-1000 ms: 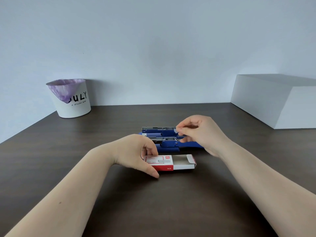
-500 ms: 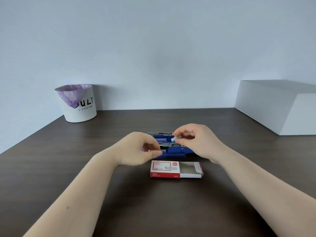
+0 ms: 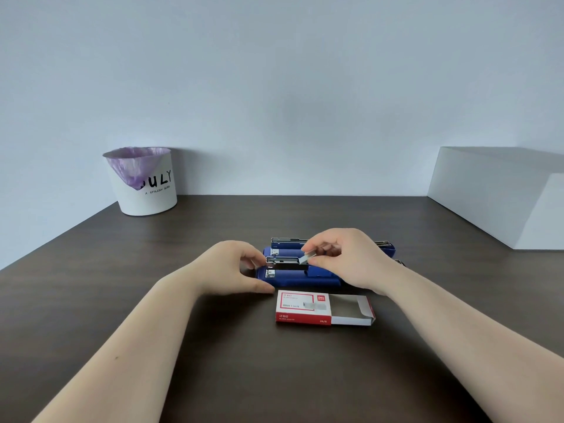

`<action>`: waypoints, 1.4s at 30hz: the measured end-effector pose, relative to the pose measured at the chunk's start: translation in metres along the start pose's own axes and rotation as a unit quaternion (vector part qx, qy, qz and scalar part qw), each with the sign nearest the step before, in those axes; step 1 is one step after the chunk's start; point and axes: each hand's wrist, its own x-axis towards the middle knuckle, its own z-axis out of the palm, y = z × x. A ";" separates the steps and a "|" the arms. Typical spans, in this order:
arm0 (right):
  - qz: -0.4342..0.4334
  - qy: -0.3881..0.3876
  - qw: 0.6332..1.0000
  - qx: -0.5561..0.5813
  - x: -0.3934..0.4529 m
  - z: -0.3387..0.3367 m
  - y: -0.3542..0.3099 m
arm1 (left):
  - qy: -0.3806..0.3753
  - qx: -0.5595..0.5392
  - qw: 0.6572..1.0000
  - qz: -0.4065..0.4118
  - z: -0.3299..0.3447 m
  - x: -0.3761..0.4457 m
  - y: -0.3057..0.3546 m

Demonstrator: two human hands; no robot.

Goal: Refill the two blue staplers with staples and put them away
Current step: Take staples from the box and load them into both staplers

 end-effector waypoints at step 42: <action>-0.096 -0.063 0.975 -0.192 0.001 0.014 -0.007 | 0.010 -0.046 0.999 -0.010 0.005 0.005 -0.009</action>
